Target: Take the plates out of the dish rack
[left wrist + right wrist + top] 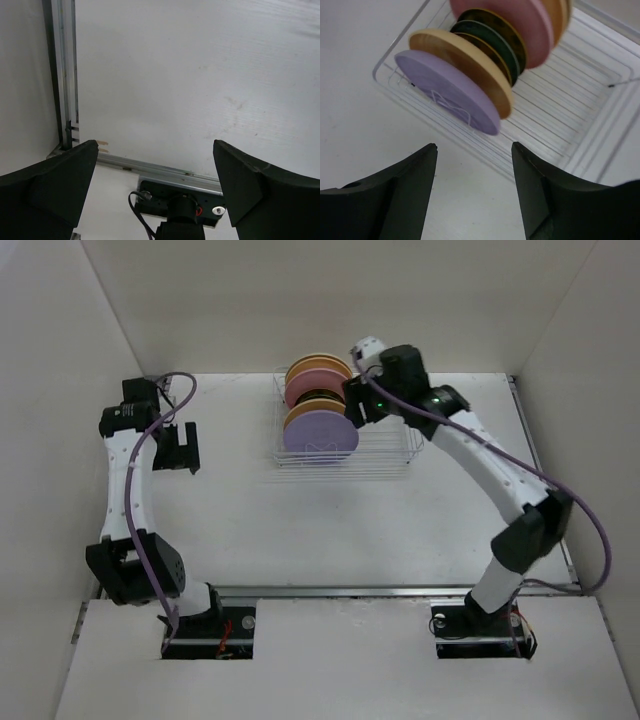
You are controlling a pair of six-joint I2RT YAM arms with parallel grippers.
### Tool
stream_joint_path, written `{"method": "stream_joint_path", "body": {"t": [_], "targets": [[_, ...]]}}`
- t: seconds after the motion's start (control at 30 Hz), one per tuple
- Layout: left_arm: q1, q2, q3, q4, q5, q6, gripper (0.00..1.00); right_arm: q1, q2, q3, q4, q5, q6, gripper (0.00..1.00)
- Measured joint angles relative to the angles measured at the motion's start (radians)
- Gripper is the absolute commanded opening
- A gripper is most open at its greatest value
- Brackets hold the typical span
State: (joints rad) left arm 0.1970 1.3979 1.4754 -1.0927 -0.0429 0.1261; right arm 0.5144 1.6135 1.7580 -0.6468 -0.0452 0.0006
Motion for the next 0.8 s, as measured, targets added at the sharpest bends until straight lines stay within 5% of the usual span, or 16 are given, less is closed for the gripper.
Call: {"method": "stream_joint_path", "body": {"t": [0.17, 0.33, 0.6, 0.8], "targets": [[-0.026, 0.188, 0.163, -0.014, 0.008, -0.007, 1.00, 0.100, 0.261, 0.156, -0.004, 0.026, -0.121, 0.66], [-0.084, 0.364, 0.300, -0.040, -0.024, -0.007, 1.00, 0.093, 0.415, 0.276, -0.006, 0.029, -0.168, 0.54], [-0.090, 0.471, 0.365, -0.068, -0.045, -0.012, 1.00, 0.083, 0.479, 0.323, -0.008, 0.003, -0.223, 0.22], [-0.091, 0.471, 0.365, -0.062, -0.062, -0.019, 1.00, 0.082, 0.473, 0.315, -0.006, -0.005, -0.252, 0.11]]}}
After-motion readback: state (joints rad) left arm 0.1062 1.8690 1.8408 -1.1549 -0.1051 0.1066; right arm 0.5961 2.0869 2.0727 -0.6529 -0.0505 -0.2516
